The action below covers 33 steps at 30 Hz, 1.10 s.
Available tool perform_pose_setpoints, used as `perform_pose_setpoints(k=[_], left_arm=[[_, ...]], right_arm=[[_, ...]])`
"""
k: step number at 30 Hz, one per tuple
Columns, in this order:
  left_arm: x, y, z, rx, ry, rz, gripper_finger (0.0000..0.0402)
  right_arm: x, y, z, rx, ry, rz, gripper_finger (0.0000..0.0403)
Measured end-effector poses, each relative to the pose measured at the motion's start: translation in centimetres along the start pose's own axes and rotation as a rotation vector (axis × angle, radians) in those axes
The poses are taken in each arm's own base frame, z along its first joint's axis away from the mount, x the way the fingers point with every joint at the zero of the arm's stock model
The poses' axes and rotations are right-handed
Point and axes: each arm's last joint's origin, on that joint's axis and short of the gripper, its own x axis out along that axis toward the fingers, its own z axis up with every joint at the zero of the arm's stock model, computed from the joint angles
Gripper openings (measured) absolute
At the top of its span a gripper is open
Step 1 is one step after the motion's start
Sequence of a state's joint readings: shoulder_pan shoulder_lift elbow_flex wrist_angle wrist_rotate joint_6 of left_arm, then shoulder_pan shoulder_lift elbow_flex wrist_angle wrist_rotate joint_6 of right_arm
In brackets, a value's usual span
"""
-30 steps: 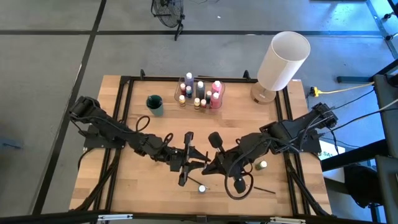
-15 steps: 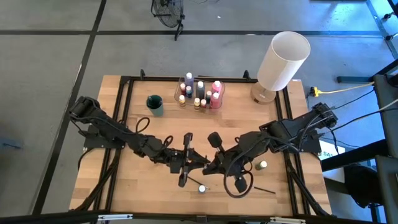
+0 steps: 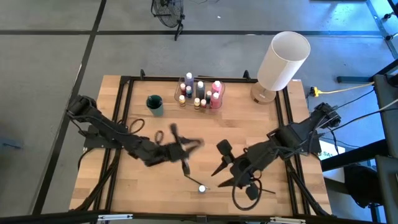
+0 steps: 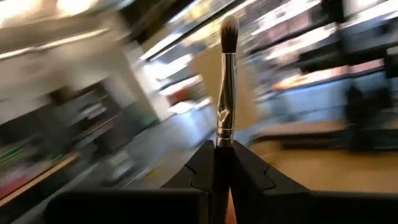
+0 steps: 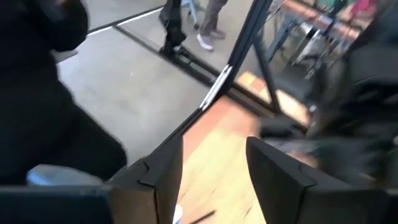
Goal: Pick & Place Paint Supplies
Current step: Put the silver paint brush into the green cup
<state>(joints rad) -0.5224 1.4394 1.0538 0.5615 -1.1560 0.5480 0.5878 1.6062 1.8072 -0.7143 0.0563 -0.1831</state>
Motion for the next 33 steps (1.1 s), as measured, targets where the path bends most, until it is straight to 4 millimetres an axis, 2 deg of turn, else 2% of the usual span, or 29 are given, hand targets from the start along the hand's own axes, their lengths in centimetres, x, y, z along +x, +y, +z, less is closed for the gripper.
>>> perform_pose_setpoints(k=[3,6,9,12,15,22,27,33], left_arm=[[-1.0,4.1,1.1,0.01,0.114,0.191,0.0021],[-2.2,7.8,1.6,-0.064,0.123,0.195,0.0021],[-2.8,11.1,0.7,-0.163,0.143,0.178,0.0021],[-2.9,13.6,-1.4,-0.257,0.21,0.22,0.0021],[-2.9,14.2,-4.7,-0.304,0.254,0.333,0.0021],[-2.7,13.1,-12.5,-0.367,0.257,0.442,0.0021],[-2.6,12.8,-15.8,-0.407,0.183,0.407,0.0021],[-3.5,13.4,-19.2,-0.478,-0.019,0.354,0.0021]], right_arm=[[-0.2,0.8,-0.1,-0.015,0.025,0.022,0.0185],[-0.3,1.4,-0.4,-0.038,0.054,0.042,0.0182],[-0.2,1.6,-0.8,-0.05,0.097,0.052,0.0181],[0.2,1.7,-1.8,-0.077,0.165,0.022,0.0181],[0.9,1.6,-2.8,-0.103,0.226,-0.047,0.0181],[2.8,0.2,-5.6,-0.182,0.322,-0.119,0.0181],[4.1,-1.5,-7.4,-0.192,0.339,-0.153,0.0181],[4.9,-3.4,-9.2,-0.151,0.367,-0.175,0.0181]])
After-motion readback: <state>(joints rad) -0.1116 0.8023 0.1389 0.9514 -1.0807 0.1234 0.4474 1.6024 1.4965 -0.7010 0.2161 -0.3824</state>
